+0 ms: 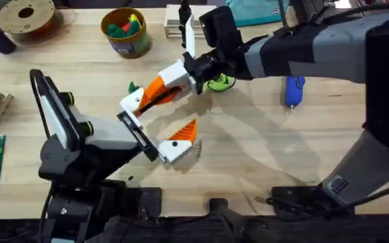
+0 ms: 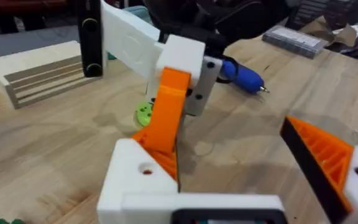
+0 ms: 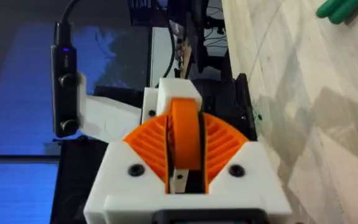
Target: Pick up the gripper from the table and insert it into the empty holder that is missing its gripper. Then pick up a screw, insert it into the mounting hole, and use the screwdriver to tighten it. Finally, clean up the table by picking up the vegetable and placing it into the bucket.
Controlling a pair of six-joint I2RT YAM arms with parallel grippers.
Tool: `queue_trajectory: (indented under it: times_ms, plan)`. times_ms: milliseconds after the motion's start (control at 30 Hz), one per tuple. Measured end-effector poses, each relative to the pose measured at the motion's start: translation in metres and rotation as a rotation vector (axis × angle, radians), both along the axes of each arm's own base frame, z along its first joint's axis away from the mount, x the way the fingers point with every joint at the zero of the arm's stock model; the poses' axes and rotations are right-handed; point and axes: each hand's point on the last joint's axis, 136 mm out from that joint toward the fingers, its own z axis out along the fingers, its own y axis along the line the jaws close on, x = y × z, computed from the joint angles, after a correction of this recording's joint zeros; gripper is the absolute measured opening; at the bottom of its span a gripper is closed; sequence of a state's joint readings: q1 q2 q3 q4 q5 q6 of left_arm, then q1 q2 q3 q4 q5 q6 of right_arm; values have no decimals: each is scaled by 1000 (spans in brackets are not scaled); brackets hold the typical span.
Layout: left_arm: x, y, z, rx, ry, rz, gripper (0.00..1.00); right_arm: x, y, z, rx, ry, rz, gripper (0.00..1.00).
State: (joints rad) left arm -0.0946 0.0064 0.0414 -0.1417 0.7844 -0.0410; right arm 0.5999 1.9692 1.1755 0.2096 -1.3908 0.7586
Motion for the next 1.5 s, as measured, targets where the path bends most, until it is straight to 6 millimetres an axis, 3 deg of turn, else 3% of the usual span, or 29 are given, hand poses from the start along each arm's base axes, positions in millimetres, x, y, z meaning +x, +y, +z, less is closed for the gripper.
queue_trajectory:
  times_ms: [467, 700, 900, 1000, 1233, 1333, 1500]
  plan:
    - [-4, -3, 0, 0, -3, -26, 985, 9, -7, -6, -1, 16, -16, 409]
    - [-5, -4, 0, -1, -2, -34, 985, 27, -20, -10, -6, 24, -64, 640]
    - [-5, -4, 0, -1, -2, -37, 985, 41, -34, -8, 13, 15, -97, 699]
    - [-5, -4, 0, -1, -2, -37, 985, 53, -46, -7, 34, -12, -124, 844]
    - [-5, -4, 0, -1, -2, -37, 985, 93, -75, -16, 16, -126, -269, 856]
    - [-5, -4, 0, -1, -3, -37, 985, 112, -82, -29, -39, -207, -353, 854]
    - [-5, -4, 0, -1, -3, -37, 985, 125, -93, -55, -226, -240, -421, 851]
